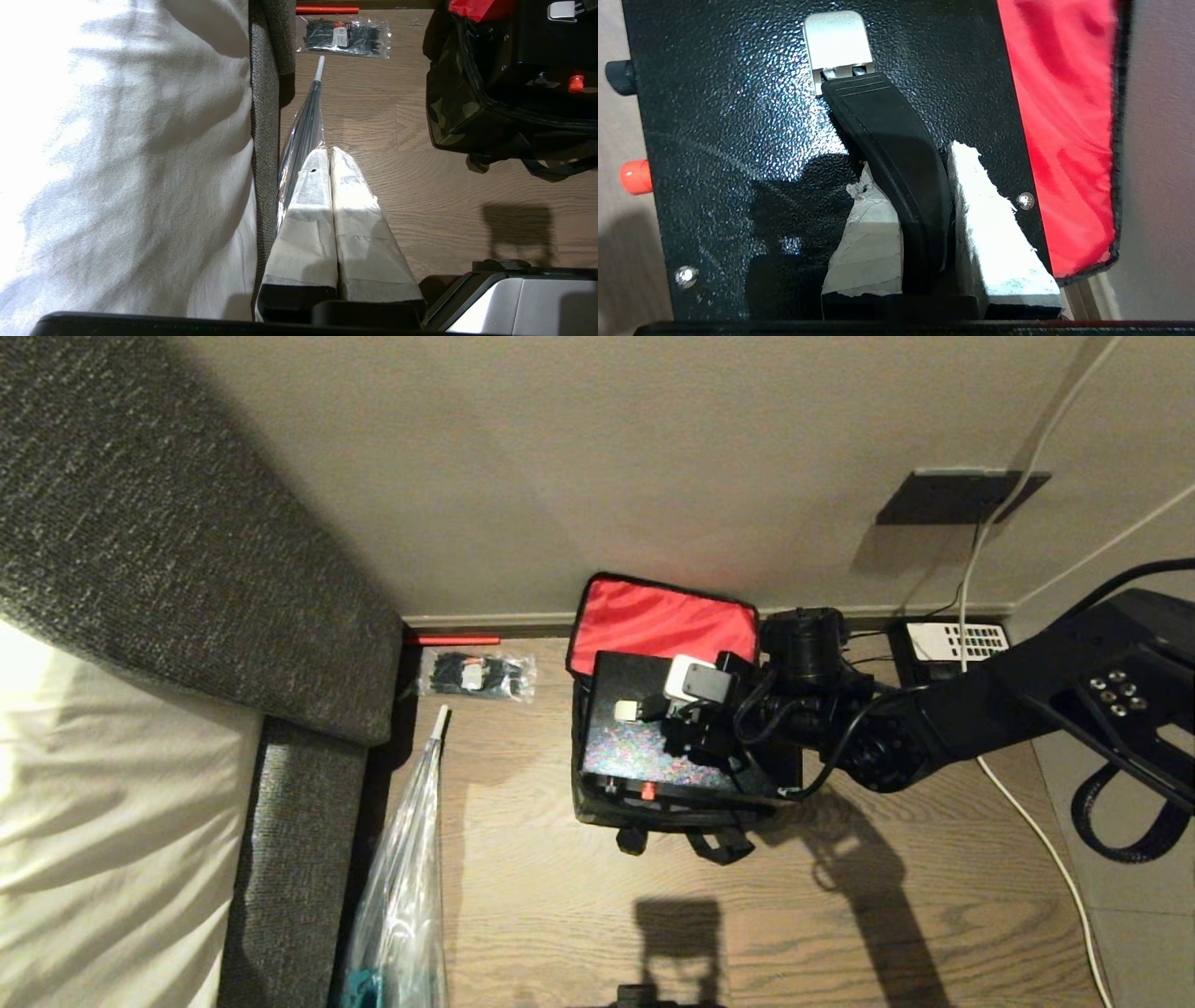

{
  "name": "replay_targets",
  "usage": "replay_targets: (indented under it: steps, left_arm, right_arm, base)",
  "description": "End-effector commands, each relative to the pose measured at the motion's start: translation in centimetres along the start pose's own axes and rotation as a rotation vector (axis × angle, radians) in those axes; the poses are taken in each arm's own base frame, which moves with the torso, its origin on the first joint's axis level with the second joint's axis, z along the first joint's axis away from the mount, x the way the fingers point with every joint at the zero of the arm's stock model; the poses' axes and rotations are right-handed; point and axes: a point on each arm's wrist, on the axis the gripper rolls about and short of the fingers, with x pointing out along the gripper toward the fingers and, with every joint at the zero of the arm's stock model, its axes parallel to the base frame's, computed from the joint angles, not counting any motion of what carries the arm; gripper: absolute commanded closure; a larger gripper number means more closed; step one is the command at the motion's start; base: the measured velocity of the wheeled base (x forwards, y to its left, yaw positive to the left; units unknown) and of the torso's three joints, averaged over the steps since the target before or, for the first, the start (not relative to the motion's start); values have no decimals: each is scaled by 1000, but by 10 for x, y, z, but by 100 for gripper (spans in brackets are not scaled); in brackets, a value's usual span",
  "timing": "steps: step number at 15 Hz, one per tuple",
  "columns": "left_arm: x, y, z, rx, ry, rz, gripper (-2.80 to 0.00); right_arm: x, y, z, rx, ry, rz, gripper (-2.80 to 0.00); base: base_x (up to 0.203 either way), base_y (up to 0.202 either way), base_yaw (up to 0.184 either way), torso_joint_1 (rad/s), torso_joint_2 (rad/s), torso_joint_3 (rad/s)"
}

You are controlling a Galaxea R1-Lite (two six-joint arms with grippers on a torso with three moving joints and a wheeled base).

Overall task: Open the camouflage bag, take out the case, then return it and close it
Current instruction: Place the black box back

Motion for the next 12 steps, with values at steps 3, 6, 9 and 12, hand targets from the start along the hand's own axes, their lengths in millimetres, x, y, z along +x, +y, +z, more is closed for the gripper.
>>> replay_targets:
  steps: [3, 6, 9, 12]
  left_arm:
    - [0, 0, 0, 1, 1, 1, 0]
    - [0, 0, 0, 0, 1, 0, 0]
    - [0, 0, 0, 1, 1, 1, 0]
    - [0, 0, 0, 1, 1, -1, 0]
  right_arm:
    - [-3, -8, 11, -15, -28, -16, 0]
    - [3, -5, 11, -11, -26, -1, 0]
    - [11, -1, 5, -7, -23, 3, 0]
    - [21, 1, 0, 0, -21, 1, 0]
  base:
    - [0, 0, 0, 0, 0, 0]
    - [0, 0, 0, 0, 0, 0]
    - [0, 0, 0, 0, 0, 0]
    - [0, 0, 0, 0, 0, 0]
